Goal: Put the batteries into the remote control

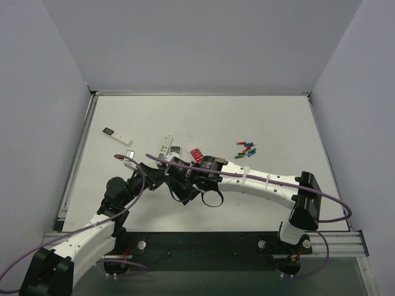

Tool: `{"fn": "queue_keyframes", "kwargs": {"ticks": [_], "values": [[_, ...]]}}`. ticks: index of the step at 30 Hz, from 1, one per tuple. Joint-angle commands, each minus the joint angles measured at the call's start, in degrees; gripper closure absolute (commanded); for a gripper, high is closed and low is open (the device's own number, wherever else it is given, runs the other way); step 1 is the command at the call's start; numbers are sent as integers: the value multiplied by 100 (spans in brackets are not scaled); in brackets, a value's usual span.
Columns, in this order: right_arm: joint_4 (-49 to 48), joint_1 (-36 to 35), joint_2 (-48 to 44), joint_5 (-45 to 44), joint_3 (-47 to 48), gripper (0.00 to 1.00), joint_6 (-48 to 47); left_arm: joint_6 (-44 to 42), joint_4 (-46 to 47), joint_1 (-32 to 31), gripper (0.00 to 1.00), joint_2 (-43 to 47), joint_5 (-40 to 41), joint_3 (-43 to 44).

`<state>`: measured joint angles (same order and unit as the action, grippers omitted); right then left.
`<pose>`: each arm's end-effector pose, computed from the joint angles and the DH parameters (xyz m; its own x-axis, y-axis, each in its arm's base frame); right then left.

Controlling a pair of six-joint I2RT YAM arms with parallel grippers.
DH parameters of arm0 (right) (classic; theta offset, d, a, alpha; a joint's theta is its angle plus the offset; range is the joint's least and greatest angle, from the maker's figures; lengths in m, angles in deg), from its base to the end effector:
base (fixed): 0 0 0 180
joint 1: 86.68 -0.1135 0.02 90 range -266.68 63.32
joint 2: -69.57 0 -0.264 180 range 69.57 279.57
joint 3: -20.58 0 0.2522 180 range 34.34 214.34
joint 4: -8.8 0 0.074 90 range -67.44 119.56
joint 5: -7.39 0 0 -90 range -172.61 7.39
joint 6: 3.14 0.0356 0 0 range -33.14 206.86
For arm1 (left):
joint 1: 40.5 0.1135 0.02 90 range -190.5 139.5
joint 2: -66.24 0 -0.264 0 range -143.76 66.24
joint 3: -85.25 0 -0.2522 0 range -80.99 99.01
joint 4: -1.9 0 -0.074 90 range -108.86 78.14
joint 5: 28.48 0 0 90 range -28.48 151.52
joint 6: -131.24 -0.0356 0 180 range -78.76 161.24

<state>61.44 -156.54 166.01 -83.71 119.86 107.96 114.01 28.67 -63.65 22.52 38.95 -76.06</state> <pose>0.1288 0.3492 0.3046 -0.5817 -0.5409 -0.6075 -0.7771 0.5902 0.2187 0.1459 -0.0773 0.1925 -0.6754 -0.6704 -0.3072 0.2387 0.1954 -0.9512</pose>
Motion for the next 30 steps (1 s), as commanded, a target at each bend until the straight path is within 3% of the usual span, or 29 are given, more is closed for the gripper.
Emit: {"fn": "queue_keyframes", "kwargs": {"ticks": [1,30], "values": [[305,-10,15,-373,167,82,-36,-9,473,-66,100,66,-195,263],[296,-9,85,-654,229,72,78,141,605,-172,100,198,-125,219]]}}
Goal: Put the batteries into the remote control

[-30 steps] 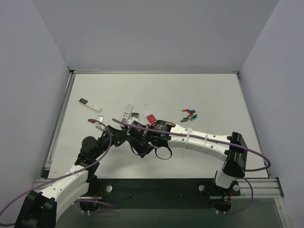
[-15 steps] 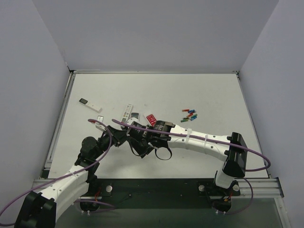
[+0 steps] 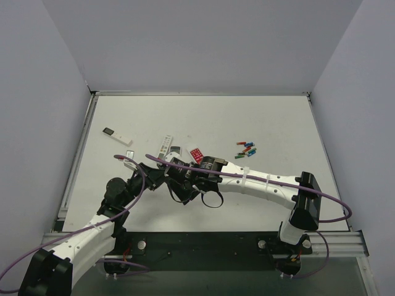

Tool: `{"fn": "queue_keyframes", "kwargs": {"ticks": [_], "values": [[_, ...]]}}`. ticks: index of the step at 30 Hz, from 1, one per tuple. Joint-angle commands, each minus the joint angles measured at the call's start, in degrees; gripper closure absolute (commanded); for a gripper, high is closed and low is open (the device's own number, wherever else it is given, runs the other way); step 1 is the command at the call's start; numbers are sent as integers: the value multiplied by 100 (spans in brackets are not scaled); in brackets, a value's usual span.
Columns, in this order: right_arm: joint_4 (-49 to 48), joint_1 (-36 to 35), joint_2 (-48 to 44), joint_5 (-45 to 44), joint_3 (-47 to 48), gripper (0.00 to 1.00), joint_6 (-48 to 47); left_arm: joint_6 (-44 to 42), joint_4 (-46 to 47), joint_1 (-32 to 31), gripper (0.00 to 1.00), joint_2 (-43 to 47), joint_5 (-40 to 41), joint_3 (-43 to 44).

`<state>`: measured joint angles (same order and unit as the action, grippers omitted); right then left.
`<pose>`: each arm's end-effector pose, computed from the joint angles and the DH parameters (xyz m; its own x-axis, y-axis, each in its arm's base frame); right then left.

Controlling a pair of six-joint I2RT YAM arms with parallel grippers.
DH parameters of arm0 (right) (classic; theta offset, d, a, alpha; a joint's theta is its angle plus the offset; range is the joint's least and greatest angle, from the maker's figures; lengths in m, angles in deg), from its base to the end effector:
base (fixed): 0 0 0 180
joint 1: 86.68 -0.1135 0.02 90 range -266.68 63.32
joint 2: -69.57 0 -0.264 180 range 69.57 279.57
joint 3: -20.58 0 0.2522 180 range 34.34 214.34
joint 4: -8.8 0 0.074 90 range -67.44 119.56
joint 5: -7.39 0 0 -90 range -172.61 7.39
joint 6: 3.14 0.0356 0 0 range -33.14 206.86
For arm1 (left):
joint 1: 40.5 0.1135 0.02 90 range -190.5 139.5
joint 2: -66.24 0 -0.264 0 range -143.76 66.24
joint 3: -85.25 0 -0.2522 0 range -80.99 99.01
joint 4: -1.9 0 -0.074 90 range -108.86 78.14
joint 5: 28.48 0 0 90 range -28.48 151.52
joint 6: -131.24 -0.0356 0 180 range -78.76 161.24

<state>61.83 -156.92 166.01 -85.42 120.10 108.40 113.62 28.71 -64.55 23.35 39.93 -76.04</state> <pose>0.1274 0.3495 0.3055 -0.5819 -0.5352 -0.6123 -0.7694 0.6062 0.2013 0.1441 -0.0787 0.1948 -0.6684 -0.6722 -0.3185 0.2563 0.1939 -0.9470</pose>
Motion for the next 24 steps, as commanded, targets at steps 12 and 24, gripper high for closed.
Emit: {"fn": "queue_keyframes", "kwargs": {"ticks": [12,24], "values": [[266,36,147,-405,257,67,-36,198,539,-82,100,18,-136,164],[274,37,147,-387,293,64,-71,268,390,-82,100,-26,40,76]]}}
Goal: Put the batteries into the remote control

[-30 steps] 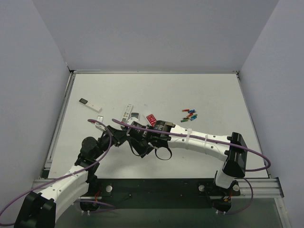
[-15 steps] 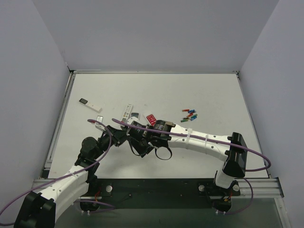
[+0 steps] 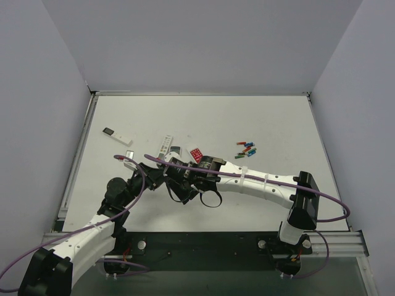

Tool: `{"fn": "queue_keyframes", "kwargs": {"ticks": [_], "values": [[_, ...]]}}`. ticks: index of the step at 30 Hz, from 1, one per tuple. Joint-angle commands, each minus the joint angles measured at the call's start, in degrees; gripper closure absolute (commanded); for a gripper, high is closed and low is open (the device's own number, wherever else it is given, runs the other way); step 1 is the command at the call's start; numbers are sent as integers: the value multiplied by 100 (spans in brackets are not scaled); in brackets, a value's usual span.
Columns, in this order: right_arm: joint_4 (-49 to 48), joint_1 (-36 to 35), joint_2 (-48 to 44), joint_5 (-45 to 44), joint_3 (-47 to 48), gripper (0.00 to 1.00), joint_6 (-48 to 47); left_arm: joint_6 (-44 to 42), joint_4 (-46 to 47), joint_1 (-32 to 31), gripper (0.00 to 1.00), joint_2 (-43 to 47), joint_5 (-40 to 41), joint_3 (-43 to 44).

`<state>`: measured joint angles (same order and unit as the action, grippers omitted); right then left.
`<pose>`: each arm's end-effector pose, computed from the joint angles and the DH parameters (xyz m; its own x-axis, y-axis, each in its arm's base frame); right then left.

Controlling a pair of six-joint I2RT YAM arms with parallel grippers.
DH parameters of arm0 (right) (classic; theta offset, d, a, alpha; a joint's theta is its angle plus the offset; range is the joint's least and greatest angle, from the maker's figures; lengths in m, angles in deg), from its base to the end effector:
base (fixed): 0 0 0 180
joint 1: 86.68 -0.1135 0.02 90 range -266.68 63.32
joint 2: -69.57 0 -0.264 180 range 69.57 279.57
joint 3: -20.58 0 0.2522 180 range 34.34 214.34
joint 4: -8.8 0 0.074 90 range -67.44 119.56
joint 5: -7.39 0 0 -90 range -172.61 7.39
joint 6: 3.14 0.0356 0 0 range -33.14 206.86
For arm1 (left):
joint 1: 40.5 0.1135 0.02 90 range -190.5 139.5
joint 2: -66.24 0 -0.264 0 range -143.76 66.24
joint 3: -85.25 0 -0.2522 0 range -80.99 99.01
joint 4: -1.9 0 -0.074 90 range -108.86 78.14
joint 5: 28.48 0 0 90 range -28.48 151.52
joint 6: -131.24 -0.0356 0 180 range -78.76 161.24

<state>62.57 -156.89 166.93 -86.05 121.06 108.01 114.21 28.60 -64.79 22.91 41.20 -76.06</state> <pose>0.1290 0.3522 0.3043 -0.5784 -0.5437 -0.6081 -0.7695 0.6111 0.1855 0.1449 -0.0789 0.1934 -0.6617 -0.6851 -0.3046 0.2369 0.1944 -0.9519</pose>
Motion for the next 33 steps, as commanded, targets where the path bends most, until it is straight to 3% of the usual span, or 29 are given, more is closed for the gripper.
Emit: {"fn": "queue_keyframes", "kwargs": {"ticks": [1,17,33], "values": [[192,34,55,-324,188,64,-40,218,400,-58,100,18,-78,70],[183,34,-15,-333,214,57,-76,209,383,-58,100,-44,-34,26],[183,-80,-147,-271,372,42,-242,174,356,-58,100,-96,10,-27]]}}
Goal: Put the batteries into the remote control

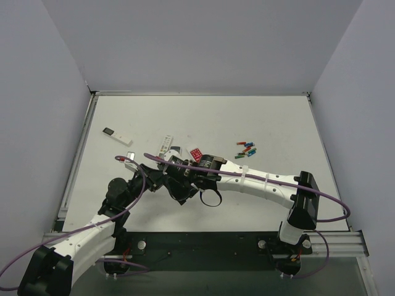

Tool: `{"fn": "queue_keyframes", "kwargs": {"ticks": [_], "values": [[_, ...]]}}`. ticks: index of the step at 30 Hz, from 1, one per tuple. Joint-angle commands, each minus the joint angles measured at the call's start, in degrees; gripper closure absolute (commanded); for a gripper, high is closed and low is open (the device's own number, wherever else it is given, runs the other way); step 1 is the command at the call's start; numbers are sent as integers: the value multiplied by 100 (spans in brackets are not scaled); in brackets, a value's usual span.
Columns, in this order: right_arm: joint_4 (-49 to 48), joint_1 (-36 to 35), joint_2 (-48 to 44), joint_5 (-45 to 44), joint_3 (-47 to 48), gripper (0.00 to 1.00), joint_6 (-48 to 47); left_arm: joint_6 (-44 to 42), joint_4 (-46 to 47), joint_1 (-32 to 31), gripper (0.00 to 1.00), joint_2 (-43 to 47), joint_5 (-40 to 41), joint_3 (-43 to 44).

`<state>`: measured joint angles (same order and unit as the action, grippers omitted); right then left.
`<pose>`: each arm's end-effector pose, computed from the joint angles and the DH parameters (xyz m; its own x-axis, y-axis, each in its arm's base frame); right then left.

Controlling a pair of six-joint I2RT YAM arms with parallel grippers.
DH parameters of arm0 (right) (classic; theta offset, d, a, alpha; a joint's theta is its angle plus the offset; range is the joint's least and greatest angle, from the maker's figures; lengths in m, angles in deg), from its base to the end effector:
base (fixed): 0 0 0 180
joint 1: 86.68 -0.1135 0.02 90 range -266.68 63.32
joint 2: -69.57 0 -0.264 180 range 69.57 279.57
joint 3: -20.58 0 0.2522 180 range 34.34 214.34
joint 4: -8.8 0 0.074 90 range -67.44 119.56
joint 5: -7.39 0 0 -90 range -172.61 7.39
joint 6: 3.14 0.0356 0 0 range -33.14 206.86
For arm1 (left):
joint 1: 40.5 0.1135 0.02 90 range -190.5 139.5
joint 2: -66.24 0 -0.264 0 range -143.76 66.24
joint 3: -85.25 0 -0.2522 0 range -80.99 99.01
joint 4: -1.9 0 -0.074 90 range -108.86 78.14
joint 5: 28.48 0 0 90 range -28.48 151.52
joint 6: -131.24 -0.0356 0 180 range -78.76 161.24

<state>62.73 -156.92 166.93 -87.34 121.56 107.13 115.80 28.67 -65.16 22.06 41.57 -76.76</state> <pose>0.1297 0.3523 0.3070 -0.5628 -0.5455 -0.6211 -0.7730 0.6135 0.1617 0.1444 -0.0796 0.1873 -0.6745 -0.6873 -0.2695 0.1958 0.1855 -0.9629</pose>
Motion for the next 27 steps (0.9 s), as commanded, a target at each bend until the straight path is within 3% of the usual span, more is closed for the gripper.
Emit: {"fn": "queue_keyframes", "kwargs": {"ticks": [1,8,17,22,27], "values": [[167,-104,-182,-151,339,39,-190,23,333,-21,100,6,-36,52],[-297,-288,-577,296,182,29,-1119,76,280,-21,100,15,-97,113],[-1185,-289,-1474,1159,-863,25,-2974,199,122,-21,100,76,-308,315],[-1598,-289,-1913,1500,-1610,28,-4693,365,113,-21,100,94,-449,421],[-2372,-227,-2353,2133,-2437,34,-5533,410,-45,-21,100,59,-730,701]]}}
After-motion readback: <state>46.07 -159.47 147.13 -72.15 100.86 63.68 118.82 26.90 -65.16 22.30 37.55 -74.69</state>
